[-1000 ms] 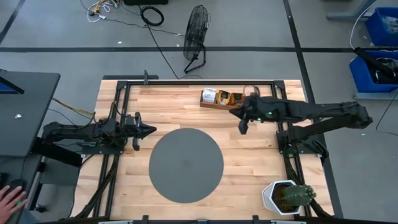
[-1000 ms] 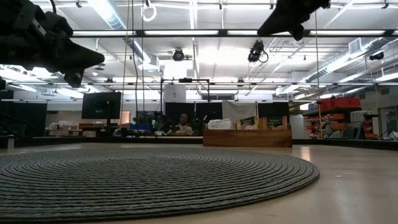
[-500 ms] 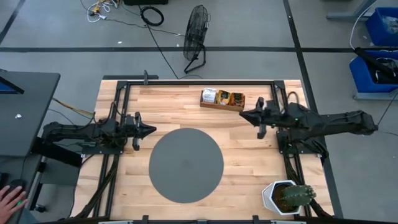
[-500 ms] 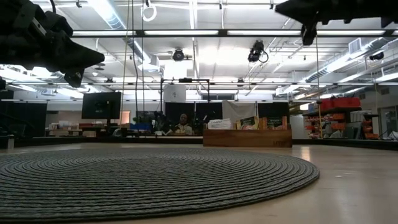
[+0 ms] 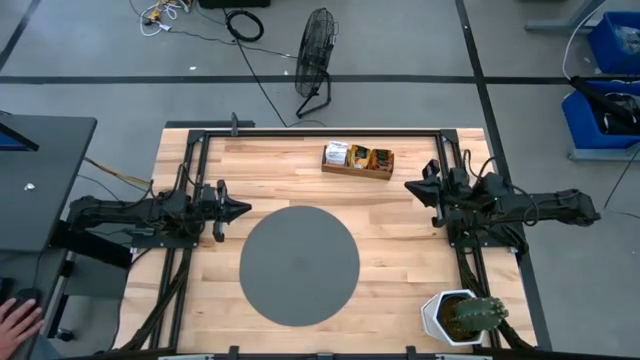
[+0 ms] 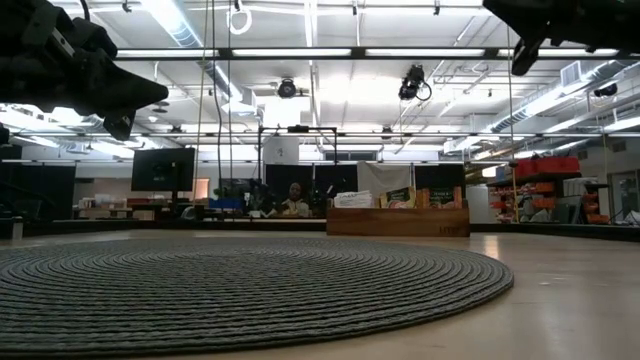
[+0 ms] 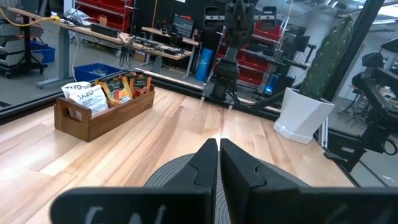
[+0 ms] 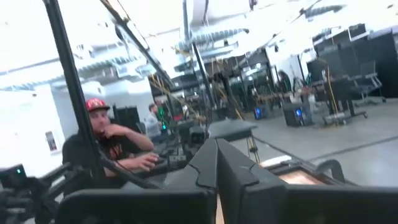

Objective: Pick & Place Tea
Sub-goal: Return to Home Position

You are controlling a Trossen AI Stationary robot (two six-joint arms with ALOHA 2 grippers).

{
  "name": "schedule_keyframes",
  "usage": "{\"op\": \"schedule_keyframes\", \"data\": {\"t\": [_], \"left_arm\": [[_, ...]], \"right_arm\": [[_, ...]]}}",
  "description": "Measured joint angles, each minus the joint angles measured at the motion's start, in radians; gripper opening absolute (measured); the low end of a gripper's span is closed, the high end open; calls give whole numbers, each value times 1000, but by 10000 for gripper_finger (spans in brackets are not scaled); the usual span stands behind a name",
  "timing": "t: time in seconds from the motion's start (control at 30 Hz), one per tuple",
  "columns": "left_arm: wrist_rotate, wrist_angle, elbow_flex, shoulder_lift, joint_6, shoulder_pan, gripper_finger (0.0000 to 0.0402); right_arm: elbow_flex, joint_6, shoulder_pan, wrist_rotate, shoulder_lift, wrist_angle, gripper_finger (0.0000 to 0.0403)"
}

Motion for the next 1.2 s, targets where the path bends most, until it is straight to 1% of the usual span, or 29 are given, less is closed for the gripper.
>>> {"op": "schedule_keyframes", "data": {"t": [0.13, 0.27, 0.4, 0.63, 0.97, 1.13, 1.2], "left_arm": [[0, 0, 0, 0, 0, 0, 23], [0, 0, 0, 0, 0, 0, 23], [0, 0, 0, 0, 0, 0, 23], [0, 0, 0, 0, 0, 0, 23], [0, -3, 0, 0, 0, 0, 23], [0, 0, 0, 0, 0, 0, 23], [0, -1, 0, 0, 0, 0, 23]], "right_arm": [[-61, 0, 0, 0, -67, 67, 4], [-115, 14, 0, -26, -139, 156, 4], [-138, 30, 0, -46, -210, 138, 4], [-153, -7, 0, -76, -357, 96, 4], [-153, -46, -5, -79, -355, -34, 4], [-155, -67, -5, -79, -355, -170, 4], [-179, -62, -5, -79, -355, -163, 4]]}}
